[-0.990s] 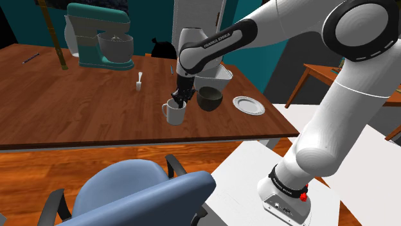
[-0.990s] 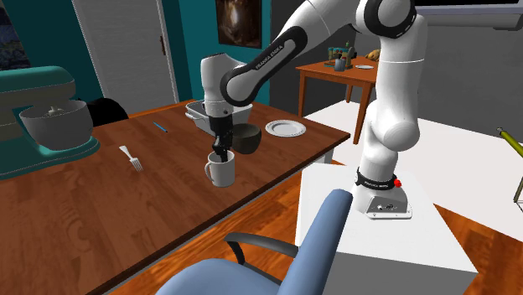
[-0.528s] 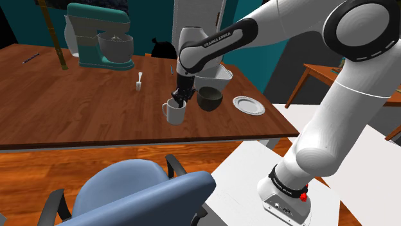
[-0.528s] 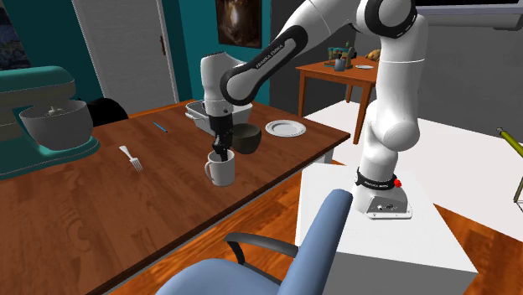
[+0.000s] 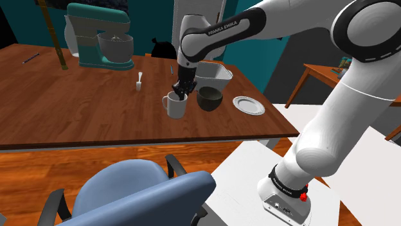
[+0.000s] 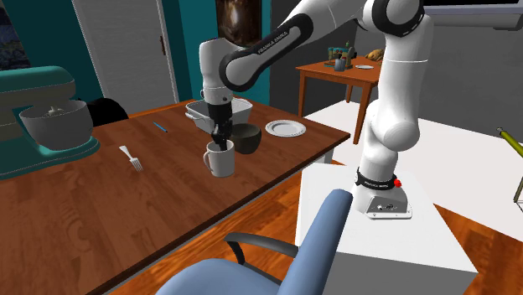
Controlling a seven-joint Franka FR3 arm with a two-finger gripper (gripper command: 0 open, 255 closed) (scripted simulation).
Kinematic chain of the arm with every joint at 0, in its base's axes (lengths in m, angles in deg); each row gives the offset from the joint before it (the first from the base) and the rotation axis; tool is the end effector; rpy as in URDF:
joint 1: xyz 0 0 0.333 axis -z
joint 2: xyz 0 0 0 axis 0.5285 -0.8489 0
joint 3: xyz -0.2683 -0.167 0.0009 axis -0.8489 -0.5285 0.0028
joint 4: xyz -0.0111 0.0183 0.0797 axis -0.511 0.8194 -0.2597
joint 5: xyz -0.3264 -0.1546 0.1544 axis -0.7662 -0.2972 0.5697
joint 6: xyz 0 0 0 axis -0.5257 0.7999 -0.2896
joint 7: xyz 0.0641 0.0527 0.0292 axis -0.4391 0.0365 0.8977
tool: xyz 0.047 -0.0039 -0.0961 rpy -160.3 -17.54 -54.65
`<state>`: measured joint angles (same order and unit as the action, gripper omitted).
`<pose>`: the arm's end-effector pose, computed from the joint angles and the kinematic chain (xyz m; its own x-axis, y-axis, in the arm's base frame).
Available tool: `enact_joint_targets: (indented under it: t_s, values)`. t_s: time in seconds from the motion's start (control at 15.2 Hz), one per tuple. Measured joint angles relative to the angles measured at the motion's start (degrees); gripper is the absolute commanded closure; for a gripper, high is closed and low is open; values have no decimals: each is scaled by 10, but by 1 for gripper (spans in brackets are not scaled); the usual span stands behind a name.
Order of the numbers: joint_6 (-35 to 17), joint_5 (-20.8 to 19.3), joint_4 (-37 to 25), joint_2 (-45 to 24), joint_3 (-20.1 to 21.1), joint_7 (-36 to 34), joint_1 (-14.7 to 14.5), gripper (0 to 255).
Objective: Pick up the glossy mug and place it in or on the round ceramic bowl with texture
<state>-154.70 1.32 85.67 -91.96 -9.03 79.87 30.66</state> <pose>0.5383 0.0712 0.3906 0.9978 -0.0459 -0.0474 -0.0482 -0.9976 -0.0489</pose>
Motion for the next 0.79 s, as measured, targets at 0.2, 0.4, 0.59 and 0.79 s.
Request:
enact_joint_targets:
  t_s: [0.2,0.4,0.59,0.79]
  values:
    - [22,0,-14,8,0,0,0,255]
    - [46,1,-27,19,0,-1,0,255]
    - [69,1,-43,26,0,-3,0,255]
    - [90,1,-59,31,0,-3,1,255]
